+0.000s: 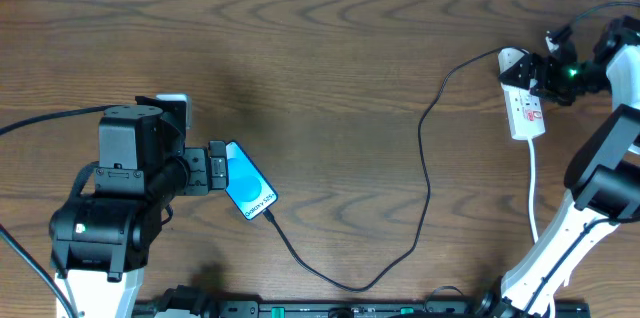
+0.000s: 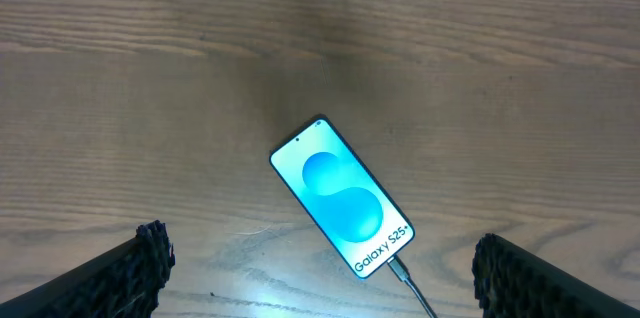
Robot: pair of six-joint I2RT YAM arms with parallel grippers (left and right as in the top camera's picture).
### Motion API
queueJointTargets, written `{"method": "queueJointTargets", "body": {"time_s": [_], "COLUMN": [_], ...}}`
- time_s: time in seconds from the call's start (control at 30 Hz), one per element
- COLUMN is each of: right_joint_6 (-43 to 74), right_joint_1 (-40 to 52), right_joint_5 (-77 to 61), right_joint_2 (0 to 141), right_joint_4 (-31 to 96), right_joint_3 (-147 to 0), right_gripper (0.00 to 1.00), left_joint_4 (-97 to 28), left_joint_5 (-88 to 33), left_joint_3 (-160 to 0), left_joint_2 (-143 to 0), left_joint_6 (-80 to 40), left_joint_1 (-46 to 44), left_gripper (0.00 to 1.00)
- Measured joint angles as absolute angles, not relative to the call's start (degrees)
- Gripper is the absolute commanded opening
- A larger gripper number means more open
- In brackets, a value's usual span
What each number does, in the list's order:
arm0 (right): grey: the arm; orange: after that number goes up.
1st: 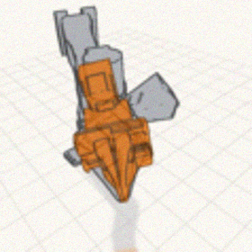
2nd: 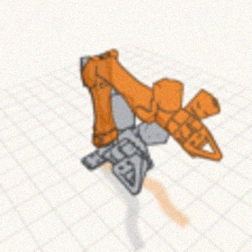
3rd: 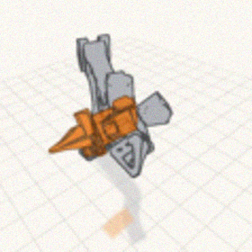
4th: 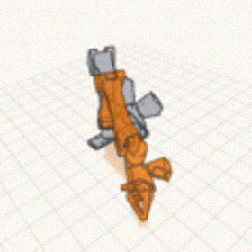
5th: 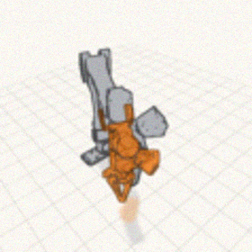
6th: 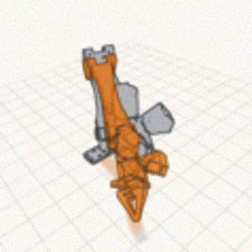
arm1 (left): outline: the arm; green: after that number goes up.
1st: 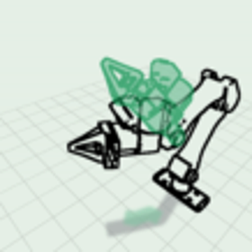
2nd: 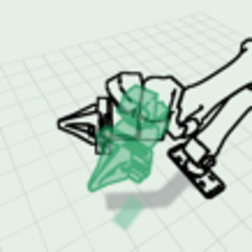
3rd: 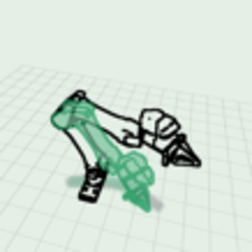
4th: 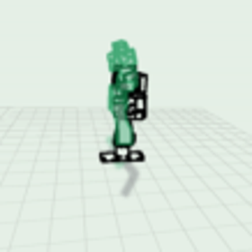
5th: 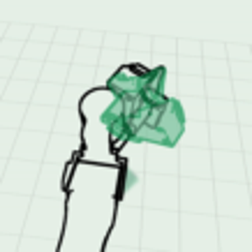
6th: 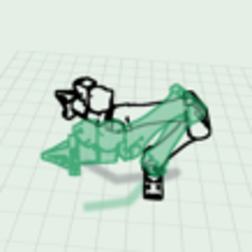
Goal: Plug charger to phone and switch on socket
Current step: 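Press the power strip switch beside the charger with the right gripper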
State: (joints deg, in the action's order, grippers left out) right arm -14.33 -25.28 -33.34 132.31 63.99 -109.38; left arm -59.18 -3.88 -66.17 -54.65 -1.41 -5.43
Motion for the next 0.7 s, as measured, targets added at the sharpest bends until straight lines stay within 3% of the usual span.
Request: {"method": "queueJointTargets", "body": {"time_s": [0.3,0.7], "right_joint_6": [-2.92,0.23], "right_joint_1": [-26.13,-26.09], "right_joint_5": [-16.19,-9.58], "right_joint_2": [134.78,128.22], "right_joint_4": [76.66,83.59], "right_joint_3": [-120.31,-128.64], "right_gripper": [0.99,0.99], "left_joint_4": [-59.18,-59.18], "left_joint_5": [-3.88,-3.88], "left_joint_3": [-66.17,-66.17], "left_joint_2": [-54.65,-54.65], "left_joint_6": [-1.41,-1.41], "left_joint_1": [-5.43,-5.43], "left_gripper": [0.98,0.98]}}
